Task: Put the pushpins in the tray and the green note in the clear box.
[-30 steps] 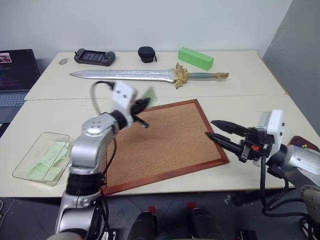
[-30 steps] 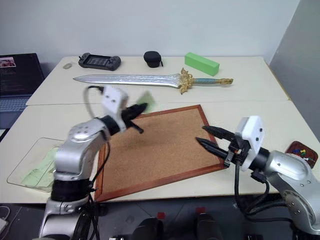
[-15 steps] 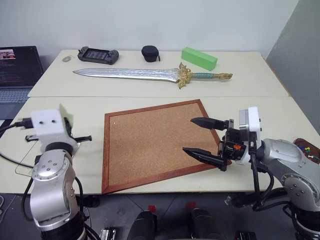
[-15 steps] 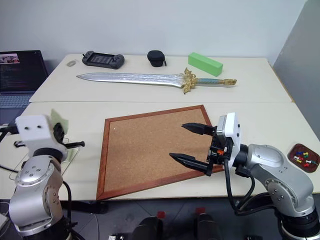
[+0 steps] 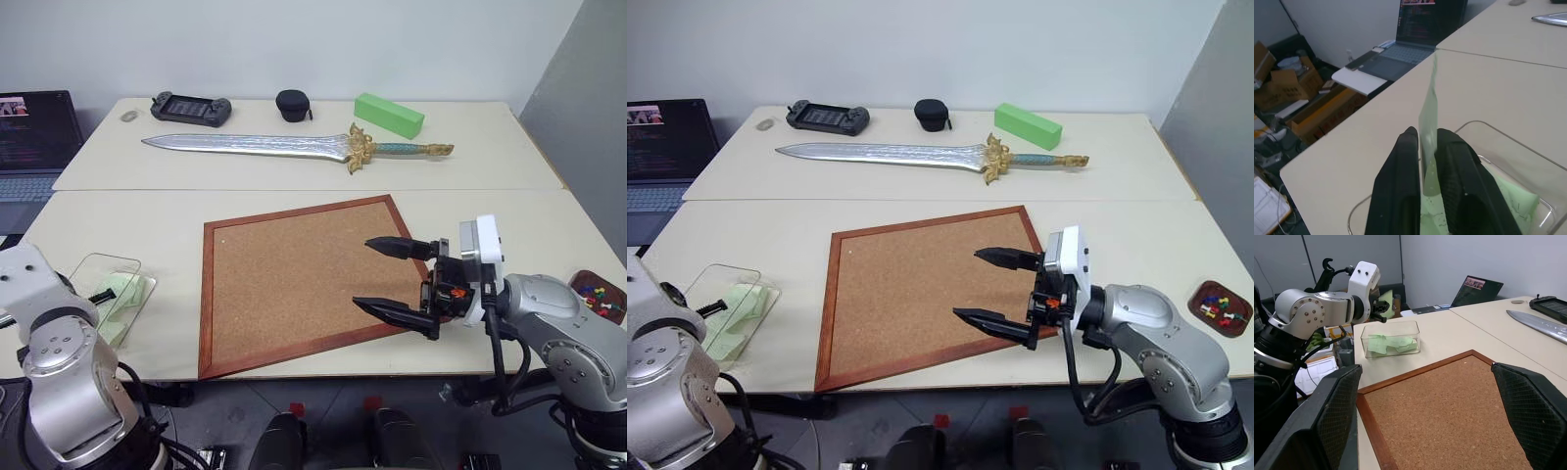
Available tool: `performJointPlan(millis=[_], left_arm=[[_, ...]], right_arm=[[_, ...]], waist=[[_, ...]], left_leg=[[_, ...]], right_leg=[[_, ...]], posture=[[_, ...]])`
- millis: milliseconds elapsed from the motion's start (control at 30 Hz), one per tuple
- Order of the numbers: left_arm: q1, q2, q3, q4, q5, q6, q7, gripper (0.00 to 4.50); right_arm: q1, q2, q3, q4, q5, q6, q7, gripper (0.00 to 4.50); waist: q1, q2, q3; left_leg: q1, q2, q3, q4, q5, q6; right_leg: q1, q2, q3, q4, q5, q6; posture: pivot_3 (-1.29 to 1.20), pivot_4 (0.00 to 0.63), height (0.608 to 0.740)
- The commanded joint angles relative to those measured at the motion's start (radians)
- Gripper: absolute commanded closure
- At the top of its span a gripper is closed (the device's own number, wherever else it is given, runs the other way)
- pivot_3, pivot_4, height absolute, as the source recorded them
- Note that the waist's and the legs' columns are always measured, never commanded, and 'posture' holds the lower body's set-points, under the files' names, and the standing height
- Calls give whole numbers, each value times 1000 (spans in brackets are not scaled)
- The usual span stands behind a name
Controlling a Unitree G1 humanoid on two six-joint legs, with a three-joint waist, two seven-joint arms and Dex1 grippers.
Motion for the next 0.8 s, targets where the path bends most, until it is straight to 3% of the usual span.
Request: performJointPlan(millis=[33, 300, 500, 667, 800], left_arm=[[-5, -15, -4, -28, -4, -5, 9, 2923], [-21, -6, -12, -17, -7, -15, 6, 1200], [38, 41, -129, -89, -38, -66, -93, 41], [67, 131, -307, -119, -100, -233, -264, 41], [90, 101, -385, -89, -136, -249, -287, 41]], right_arm=[[1, 1, -21, -22, -8, -23, -9, 0], [12, -4, -28, -29, -6, -24, -17, 0], [85, -5, -64, -54, -17, -28, -70, 0], [171, 43, -87, -96, -136, -49, -244, 0], [199, 111, -38, -104, -327, -36, -454, 0]], waist=[[0, 0, 0], [0, 0, 0], [0, -1, 0], [2, -1, 0], [-2, -1, -1]], left_leg=[[0, 0, 0, 0, 0, 0], [0, 0, 0, 0, 0, 0], [0, 0, 0, 0, 0, 0], [0, 1, 0, 0, 0, 0], [1, 1, 3, 0, 0, -1]], right_leg=[[0, 0, 0, 0, 0, 0], [0, 0, 0, 0, 0, 0], [0, 0, 0, 0, 0, 0], [0, -1, 0, 0, 0, 0], [0, -1, 3, 0, 0, 0]], posture=[[0, 150, 740], [0, 150, 740], [0, 150, 740], [0, 150, 740], [0, 150, 740]])
